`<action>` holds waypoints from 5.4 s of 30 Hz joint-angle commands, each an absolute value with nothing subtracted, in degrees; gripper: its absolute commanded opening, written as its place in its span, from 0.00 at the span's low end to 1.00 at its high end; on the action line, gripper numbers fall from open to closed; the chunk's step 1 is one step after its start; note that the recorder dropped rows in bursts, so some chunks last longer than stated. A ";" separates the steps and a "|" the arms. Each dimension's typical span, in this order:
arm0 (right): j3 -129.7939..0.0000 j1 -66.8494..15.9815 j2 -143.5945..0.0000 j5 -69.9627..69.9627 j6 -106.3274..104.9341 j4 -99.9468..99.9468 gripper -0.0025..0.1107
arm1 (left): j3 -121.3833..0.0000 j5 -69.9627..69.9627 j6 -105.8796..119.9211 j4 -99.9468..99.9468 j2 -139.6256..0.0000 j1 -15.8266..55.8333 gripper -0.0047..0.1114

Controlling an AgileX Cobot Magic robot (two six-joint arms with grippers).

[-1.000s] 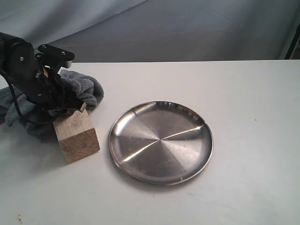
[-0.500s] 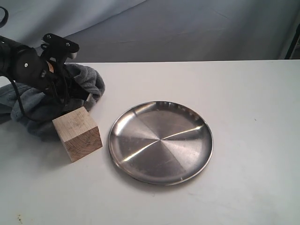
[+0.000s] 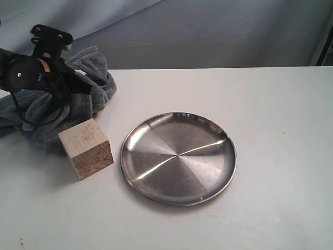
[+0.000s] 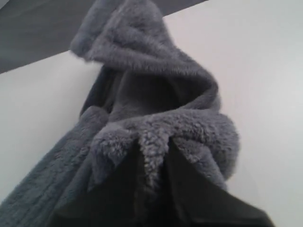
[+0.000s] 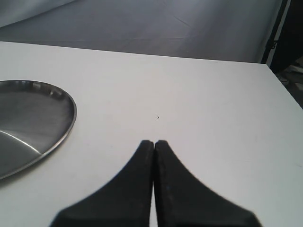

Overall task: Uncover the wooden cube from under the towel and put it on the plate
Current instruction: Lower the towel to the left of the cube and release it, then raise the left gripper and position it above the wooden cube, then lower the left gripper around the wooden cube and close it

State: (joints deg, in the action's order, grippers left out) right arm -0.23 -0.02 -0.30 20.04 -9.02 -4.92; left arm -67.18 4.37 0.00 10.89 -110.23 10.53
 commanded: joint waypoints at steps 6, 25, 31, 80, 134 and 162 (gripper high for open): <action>0.00 -0.09 0.00 20.03 -8.99 -5.16 0.02 | -67.62 3.06 -1.55 10.88 -116.14 2.53 0.04; 0.00 -0.09 0.00 20.03 -8.99 -5.16 0.02 | -67.62 5.21 -4.51 9.52 -116.97 2.30 0.45; 0.00 -0.09 0.00 20.03 -8.99 -5.16 0.02 | -67.62 8.42 -4.64 8.25 -114.85 2.30 0.94; 0.00 -0.09 0.00 20.03 -8.99 -5.16 0.02 | -57.29 50.87 68.11 -44.79 -83.86 2.30 0.04; 0.00 -0.09 0.00 20.03 -8.99 -5.16 0.02 | -57.29 41.78 75.58 -51.59 -92.24 2.30 0.94; 0.00 -0.09 0.00 20.03 -8.99 -5.16 0.02 | -57.29 43.27 79.53 -48.66 -92.24 2.72 0.94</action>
State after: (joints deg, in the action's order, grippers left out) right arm -0.23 -0.02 -0.30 20.04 -9.02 -4.92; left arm -57.53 42.62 77.55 -50.05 -92.29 2.40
